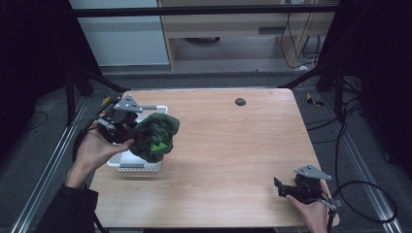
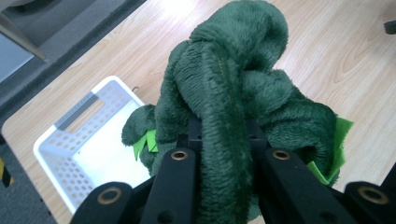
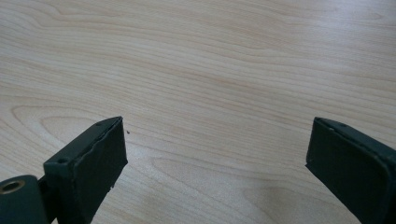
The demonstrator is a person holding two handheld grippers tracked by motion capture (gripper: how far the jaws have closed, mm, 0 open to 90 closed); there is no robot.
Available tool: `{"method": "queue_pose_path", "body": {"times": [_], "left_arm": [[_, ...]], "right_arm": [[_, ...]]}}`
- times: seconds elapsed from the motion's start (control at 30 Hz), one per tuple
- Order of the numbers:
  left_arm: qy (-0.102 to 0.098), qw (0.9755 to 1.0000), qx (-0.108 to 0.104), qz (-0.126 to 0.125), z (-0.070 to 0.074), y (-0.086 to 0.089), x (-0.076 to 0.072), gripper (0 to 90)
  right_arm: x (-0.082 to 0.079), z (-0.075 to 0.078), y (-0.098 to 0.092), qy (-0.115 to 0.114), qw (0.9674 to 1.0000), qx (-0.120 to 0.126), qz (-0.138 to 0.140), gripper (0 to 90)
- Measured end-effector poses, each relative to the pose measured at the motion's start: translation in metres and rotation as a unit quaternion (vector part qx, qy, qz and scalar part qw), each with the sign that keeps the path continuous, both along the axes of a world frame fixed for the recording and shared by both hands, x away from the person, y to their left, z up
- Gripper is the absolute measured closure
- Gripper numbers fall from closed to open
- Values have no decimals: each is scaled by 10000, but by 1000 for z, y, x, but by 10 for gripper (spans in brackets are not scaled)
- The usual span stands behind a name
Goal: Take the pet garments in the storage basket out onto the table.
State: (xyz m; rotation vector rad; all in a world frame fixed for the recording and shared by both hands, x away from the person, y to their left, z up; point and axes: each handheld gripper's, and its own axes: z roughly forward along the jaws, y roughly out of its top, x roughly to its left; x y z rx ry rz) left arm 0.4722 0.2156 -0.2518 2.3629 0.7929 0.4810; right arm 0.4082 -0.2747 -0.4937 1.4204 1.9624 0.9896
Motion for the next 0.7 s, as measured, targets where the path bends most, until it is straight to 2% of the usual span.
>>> {"method": "queue_pose_path", "body": {"times": [0.07,0.4,0.7], "left_arm": [[7,10000,-32,-40,-1,-6,0,796],[57,9994,78,-347,-6,-32,1,796],[135,9982,165,-562,-16,-55,4,796]], "right_arm": [[0,0,0,6,10000,8,-6,50],[0,0,0,-3,10000,8,-2,49],[-1,0,0,-6,10000,-4,21,49]]}}
